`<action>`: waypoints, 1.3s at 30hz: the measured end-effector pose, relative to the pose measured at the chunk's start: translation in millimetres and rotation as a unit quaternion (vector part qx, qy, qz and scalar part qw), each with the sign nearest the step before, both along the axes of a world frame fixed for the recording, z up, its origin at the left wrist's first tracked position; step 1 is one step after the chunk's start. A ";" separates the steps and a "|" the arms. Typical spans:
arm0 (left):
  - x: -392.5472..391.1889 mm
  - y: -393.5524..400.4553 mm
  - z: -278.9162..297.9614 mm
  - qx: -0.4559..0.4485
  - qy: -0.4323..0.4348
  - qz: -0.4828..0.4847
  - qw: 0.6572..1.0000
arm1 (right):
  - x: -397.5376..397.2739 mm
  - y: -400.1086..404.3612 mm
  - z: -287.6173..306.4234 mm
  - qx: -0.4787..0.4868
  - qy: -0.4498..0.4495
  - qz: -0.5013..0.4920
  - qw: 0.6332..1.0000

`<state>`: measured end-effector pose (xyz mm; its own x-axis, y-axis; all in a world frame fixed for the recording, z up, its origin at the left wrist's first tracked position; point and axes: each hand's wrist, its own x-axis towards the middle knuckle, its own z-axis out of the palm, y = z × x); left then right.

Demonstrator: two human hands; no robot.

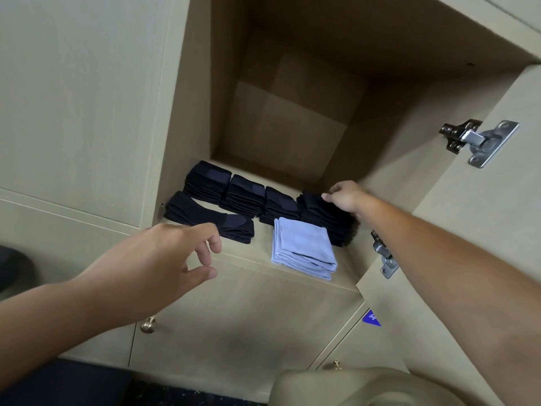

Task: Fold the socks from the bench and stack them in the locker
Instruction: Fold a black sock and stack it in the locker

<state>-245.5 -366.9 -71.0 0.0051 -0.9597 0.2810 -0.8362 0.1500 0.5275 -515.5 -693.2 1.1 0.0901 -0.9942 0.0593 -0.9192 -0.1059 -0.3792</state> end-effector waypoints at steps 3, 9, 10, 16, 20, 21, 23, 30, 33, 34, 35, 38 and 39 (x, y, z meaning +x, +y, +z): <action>1.5 0.7 -1.2 0.004 -0.008 0.005 1.000 | 8.2 5.6 -7.1 0.022 0.053 0.047 0.997; 7.3 -0.4 -1.6 0.011 -0.023 0.014 1.000 | 17.7 1.2 -46.8 0.114 0.128 0.059 0.983; 8.8 -1.4 -1.9 0.011 -0.025 0.013 1.000 | 18.7 -2.4 -52.0 0.113 0.150 0.045 0.981; 12.9 -3.2 -1.6 0.016 -0.020 0.018 1.000 | 22.1 -0.9 -54.9 0.118 0.170 0.010 0.978; 15.2 0.4 1.0 0.006 -0.021 0.019 1.000 | 19.5 -4.8 -56.4 0.109 0.165 0.014 0.980; 16.1 1.6 1.5 0.005 -0.022 0.019 1.000 | 18.3 -6.4 -56.6 0.109 0.163 0.014 0.981; 18.7 4.3 1.6 0.002 -0.020 0.020 1.000 | 18.0 -7.4 -54.5 0.107 0.146 0.016 0.983; 30.2 13.9 2.1 0.008 -0.027 0.024 0.999 | 25.8 19.7 -36.1 -0.029 0.081 0.026 0.996; 34.6 16.4 3.7 0.020 -0.030 0.023 0.999 | 32.9 38.9 -29.7 -0.113 0.068 0.040 0.990; 36.1 17.1 4.0 0.024 -0.030 0.022 0.999 | 36.6 48.0 -28.8 -0.138 0.061 0.047 0.987; 37.5 17.6 4.1 0.027 -0.032 0.023 0.999 | 41.2 57.9 -28.5 -0.159 0.053 0.056 0.984; 41.3 17.8 5.0 0.034 -0.038 0.031 0.998 | 56.6 92.2 -32.0 -0.202 0.034 0.080 0.976; 42.2 17.7 5.5 0.036 -0.039 0.033 0.998 | 61.8 103.3 -34.4 -0.210 0.025 0.090 0.973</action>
<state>-203.3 -349.3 -65.5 0.0495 -0.9756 0.2140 -0.8820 0.0579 0.4677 -453.7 -589.9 -33.3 0.2728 -0.8517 0.4474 -0.8877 -0.4022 -0.2243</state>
